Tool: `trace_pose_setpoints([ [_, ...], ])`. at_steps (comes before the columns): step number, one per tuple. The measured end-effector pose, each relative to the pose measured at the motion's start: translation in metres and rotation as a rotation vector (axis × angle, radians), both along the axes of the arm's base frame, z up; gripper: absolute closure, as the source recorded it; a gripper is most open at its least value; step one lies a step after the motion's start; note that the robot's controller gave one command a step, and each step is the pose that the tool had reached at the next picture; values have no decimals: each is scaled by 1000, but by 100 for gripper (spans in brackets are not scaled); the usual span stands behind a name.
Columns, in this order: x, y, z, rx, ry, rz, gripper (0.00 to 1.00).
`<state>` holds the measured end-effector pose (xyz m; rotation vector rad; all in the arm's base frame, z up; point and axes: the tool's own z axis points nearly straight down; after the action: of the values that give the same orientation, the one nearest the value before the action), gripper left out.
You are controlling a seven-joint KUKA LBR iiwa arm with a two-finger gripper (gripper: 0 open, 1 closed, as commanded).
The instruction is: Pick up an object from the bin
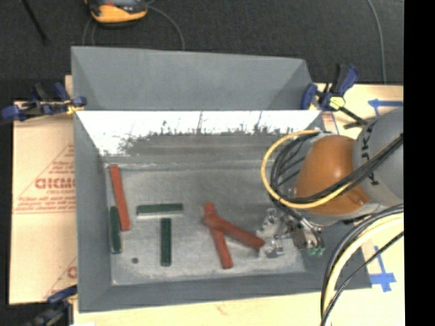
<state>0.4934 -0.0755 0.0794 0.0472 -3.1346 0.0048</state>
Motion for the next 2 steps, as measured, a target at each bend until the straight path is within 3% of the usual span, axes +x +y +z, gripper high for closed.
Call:
trace_pose_setpoints([
  [1, 9, 1, 0, -3, -42, -3, 0],
  [2, 0, 1, 0, 1, 0, 3, 100],
])
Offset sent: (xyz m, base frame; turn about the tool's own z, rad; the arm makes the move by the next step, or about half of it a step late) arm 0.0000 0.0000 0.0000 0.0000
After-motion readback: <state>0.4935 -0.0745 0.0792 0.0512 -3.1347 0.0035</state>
